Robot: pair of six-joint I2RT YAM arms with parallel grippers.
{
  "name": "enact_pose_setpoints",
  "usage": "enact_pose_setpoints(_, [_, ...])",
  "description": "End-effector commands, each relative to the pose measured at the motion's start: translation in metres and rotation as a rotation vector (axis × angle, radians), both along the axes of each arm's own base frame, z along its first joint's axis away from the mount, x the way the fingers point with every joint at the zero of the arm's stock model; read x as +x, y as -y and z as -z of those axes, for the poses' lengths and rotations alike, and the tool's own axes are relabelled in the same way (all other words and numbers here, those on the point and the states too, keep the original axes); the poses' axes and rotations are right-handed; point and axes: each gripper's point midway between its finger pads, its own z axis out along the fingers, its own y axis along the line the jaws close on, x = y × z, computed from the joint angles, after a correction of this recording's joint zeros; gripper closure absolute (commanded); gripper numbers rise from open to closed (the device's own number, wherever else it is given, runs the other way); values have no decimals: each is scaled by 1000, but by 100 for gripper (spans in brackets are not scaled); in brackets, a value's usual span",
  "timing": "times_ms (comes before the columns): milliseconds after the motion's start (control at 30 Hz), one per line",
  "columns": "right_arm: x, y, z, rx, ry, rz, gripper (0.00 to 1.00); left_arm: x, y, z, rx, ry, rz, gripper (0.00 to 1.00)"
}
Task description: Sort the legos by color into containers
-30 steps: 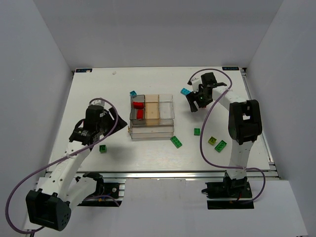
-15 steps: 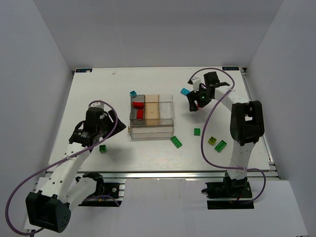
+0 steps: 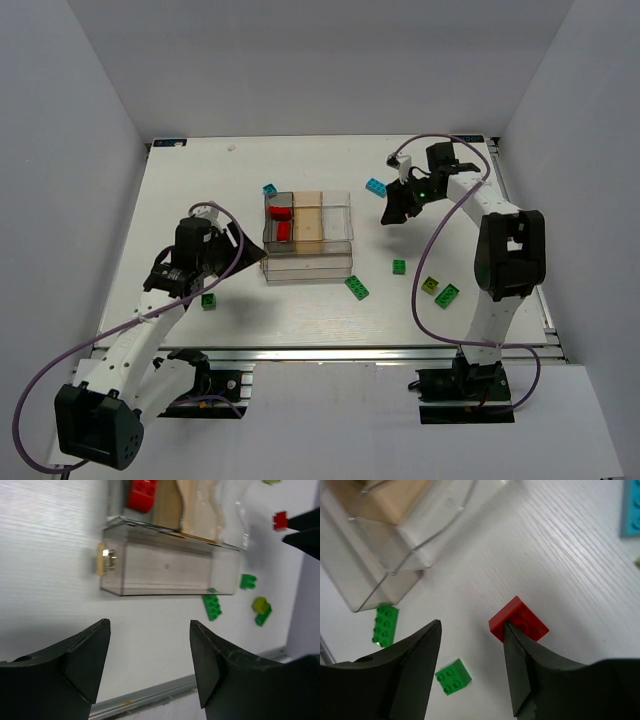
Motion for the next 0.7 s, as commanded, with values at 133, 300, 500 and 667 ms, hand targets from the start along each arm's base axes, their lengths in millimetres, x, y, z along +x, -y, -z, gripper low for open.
enact_pose_setpoints(133, [-36, -30, -70, 281, 116, -238, 60, 16, 56, -54, -260, 172, 232, 25])
enact_pose_setpoints(300, [-72, -47, -113, 459, 182, -438, 59, 25, 87, -83, -405, 193, 360, 25])
enact_pose_setpoints(500, [-99, -83, -165, 609, 320, -629, 54, 24, 133, -117, -587, 257, 554, 21])
enact_pose_setpoints(667, [-122, -115, -197, 673, 368, -756, 52, 18, 156, -137, -673, 335, 672, 16])
